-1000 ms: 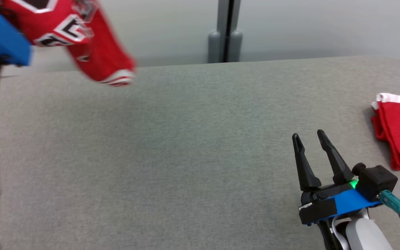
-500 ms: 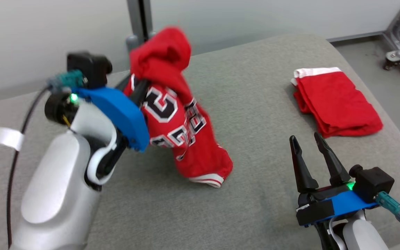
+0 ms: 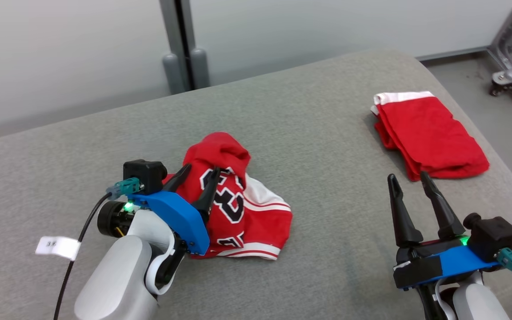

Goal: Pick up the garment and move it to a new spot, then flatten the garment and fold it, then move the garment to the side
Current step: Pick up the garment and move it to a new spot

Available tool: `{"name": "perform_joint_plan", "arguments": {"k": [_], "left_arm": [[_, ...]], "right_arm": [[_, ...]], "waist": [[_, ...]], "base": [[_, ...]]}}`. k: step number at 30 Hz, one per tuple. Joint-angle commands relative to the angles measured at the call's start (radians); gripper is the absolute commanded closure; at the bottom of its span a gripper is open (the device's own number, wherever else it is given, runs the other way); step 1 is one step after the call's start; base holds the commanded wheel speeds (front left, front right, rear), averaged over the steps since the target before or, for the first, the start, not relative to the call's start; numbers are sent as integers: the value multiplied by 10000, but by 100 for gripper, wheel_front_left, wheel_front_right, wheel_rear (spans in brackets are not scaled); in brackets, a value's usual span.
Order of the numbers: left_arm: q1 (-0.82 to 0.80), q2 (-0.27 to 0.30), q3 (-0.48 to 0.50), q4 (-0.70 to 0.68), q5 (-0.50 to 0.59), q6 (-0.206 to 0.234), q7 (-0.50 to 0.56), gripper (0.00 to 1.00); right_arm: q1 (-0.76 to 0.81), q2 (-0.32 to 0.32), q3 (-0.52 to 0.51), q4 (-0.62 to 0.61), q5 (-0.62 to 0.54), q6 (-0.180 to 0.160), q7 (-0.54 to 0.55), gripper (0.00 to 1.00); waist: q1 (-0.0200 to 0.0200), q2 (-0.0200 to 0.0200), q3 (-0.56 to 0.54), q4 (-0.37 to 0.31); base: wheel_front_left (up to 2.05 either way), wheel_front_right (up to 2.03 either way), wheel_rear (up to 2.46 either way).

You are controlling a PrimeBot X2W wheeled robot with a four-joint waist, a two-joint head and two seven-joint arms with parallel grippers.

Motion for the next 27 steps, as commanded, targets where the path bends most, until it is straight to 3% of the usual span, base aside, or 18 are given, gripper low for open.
{"name": "perform_joint_plan", "arguments": {"k": [1, 6, 15, 21, 27], "left_arm": [[101, 30, 74, -226, -119, -47, -372, 0], [818, 179, 234, -916, -247, -69, -1785, 0], [2403, 746, 951, -1849, 123, 633, -3760, 0], [3131, 1014, 1593, -2335, 743, 1194, -4240, 0], [3826, 1032, 2389, -2373, 1157, 1412, -4279, 0]], "right_arm": [[128, -65, -56, -90, -92, 5, 16, 0], [275, -137, -149, -290, -86, 5, 174, 0], [668, -170, -403, -535, -143, 5, 422, 0], [932, -120, -548, -660, -190, 5, 628, 0], [1089, -63, -479, -694, -125, 5, 799, 0]], "waist": [[0, 0, -3, 228], [0, 0, -206, 905], [0, 0, -561, 1966], [0, 0, -799, 2370], [0, 0, -926, 2386]], "base": [[0, 0, 0], [0, 0, 0], [0, 0, 0], [0, 0, 0], [0, 0, 0]]}}
